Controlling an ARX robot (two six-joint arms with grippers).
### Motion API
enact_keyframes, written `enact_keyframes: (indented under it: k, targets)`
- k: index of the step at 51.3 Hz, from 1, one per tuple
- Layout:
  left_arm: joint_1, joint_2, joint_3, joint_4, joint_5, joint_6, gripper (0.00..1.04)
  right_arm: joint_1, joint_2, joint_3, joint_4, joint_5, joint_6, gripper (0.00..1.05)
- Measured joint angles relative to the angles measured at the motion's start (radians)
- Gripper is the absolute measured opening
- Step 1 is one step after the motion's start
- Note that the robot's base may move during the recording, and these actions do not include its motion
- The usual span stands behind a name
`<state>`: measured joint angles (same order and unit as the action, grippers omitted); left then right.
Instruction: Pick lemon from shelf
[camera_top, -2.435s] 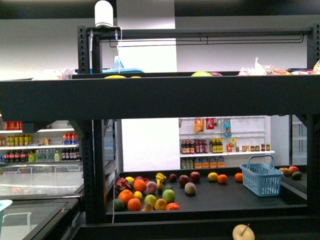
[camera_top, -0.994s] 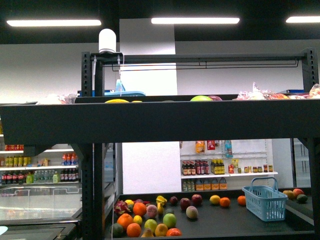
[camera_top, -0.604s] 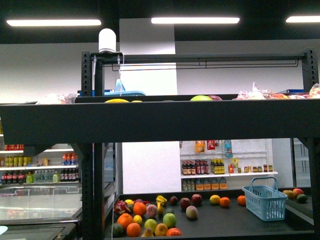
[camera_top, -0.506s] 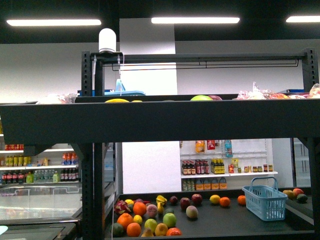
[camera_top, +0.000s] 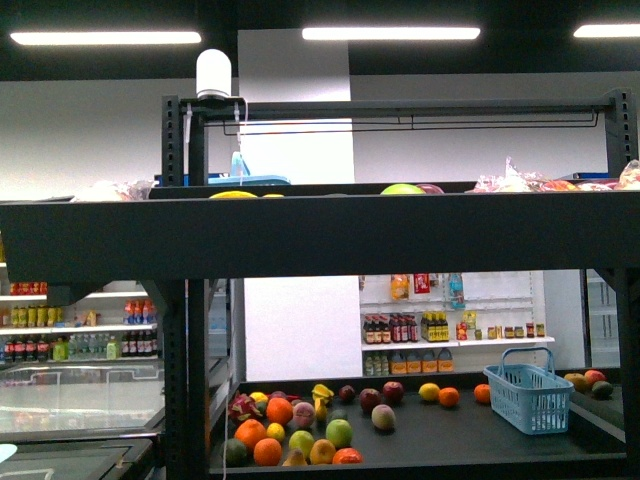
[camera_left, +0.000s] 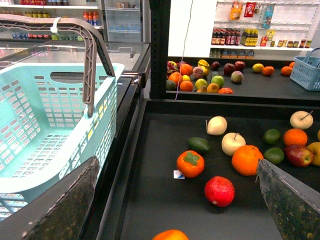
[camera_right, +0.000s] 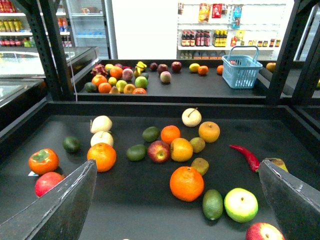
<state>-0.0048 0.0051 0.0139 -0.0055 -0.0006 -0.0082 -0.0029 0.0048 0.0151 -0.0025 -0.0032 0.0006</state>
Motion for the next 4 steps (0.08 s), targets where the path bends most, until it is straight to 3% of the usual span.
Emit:
enact_keyframes:
  k: [4]
  targets:
    - [0.000, 0.000, 0.000, 0.000, 0.000, 0.000, 0.97, 0.000, 0.000, 0.000, 0.000, 0.000, 0.000, 0.97]
